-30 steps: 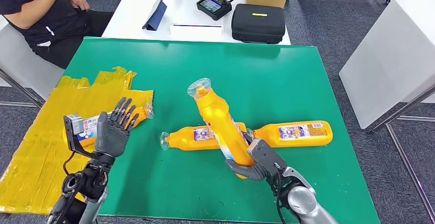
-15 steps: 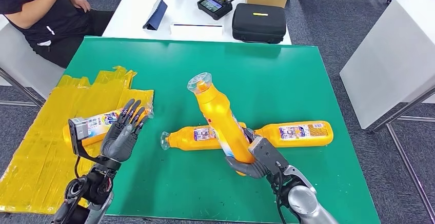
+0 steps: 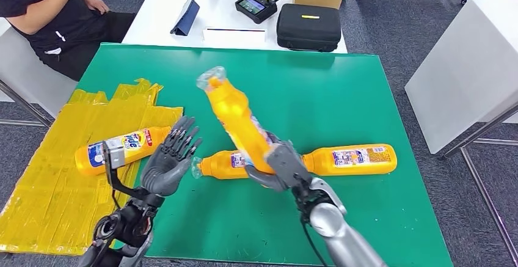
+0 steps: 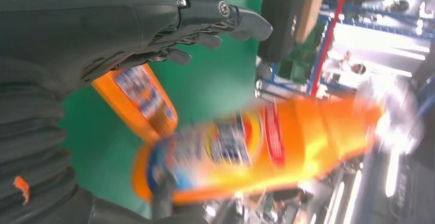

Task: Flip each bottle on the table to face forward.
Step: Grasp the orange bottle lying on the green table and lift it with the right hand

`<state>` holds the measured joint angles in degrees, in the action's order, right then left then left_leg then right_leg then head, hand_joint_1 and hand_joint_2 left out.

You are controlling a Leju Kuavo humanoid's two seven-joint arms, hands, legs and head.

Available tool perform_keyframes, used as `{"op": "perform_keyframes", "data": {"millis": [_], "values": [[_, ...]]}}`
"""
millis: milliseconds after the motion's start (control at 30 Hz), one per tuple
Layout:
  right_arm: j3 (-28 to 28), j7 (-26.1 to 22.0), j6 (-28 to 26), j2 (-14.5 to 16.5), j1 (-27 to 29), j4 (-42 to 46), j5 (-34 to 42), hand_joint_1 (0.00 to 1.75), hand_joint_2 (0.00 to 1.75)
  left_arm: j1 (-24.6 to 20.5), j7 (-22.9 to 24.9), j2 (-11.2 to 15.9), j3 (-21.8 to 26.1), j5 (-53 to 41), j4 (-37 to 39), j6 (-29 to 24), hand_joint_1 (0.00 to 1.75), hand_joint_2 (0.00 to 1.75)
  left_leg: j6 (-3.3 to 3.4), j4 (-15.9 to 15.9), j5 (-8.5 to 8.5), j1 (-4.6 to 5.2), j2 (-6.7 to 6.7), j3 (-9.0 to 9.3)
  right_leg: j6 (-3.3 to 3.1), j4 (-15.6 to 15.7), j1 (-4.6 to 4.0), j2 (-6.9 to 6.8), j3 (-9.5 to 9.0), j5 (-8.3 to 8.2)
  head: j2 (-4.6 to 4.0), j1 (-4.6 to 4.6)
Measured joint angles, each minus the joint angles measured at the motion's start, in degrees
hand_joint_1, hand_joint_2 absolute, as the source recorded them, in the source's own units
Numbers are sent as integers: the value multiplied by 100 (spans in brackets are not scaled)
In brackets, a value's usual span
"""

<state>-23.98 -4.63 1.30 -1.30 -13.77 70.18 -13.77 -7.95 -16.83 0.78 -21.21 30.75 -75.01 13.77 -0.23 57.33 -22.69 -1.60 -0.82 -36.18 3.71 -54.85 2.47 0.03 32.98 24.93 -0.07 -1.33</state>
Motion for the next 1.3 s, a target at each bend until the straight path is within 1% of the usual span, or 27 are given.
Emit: {"op": "perform_keyframes", "data": {"millis": [33, 233, 500, 633, 800, 933, 1100, 1300], "values": [[-57, 15, -22, 203, -145, -225, -78, 175, 175, -67, 36, -87, -82, 2, 0, -15, 0, 175, 0, 0, 2, 0, 0, 0, 0, -1, 0, 0, 0, -1, 0, 0], [-270, 14, -178, 830, -586, -948, -304, 175, 175, -257, 180, -350, -208, 48, 0, -66, 0, 175, -1, 0, 3, 0, 0, -1, 0, -2, 0, 0, 1, -1, 0, 0], [-412, 185, -208, 1422, -1040, -1762, -634, 175, 175, -314, 319, -464, -94, 39, -102, -335, 0, 175, -1, 0, 2, -1, -1, -5, 0, -2, 0, 1, 5, 0, 0, 0], [-702, 345, -384, 1708, -1246, -2269, -633, 175, 175, -226, 457, -471, 100, -54, -229, -565, 0, 175, -2, 0, 3, -1, -4, -5, 0, -3, 0, 2, 11, 0, 0, 0], [-1606, 554, -655, 1860, -1345, -2554, -413, 175, 175, -84, 586, -464, 459, -267, -328, -769, 0, 175, -3, 0, 3, -3, -6, -8, -1, -3, -1, 3, 18, 1, 0, 0], [-2223, 623, -714, 1916, -1359, -2619, -422, 175, 175, 21, 646, -387, 685, -552, -330, -823, 0, 175, -3, 0, 3, -6, -4, -15, -4, -3, -2, 2, 27, 3, 0, 0], [-2509, 709, -715, 1934, -1442, -2674, -445, 175, 175, 70, 686, -266, 774, -687, -328, -833, 0, 175, -3, 0, 3, -6, -4, -16, -3, -2, -1, 2, 28, 2, 0, 2], [-2637, 746, -714, 1936, -1467, -2728, -459, 175, 175, 119, 712, -166, 787, -693, -326, -833, 0, 175, -6, 0, 5, -6, -4, -16, -2, -3, -2, 2, 27, 0, 0, 1]]}}
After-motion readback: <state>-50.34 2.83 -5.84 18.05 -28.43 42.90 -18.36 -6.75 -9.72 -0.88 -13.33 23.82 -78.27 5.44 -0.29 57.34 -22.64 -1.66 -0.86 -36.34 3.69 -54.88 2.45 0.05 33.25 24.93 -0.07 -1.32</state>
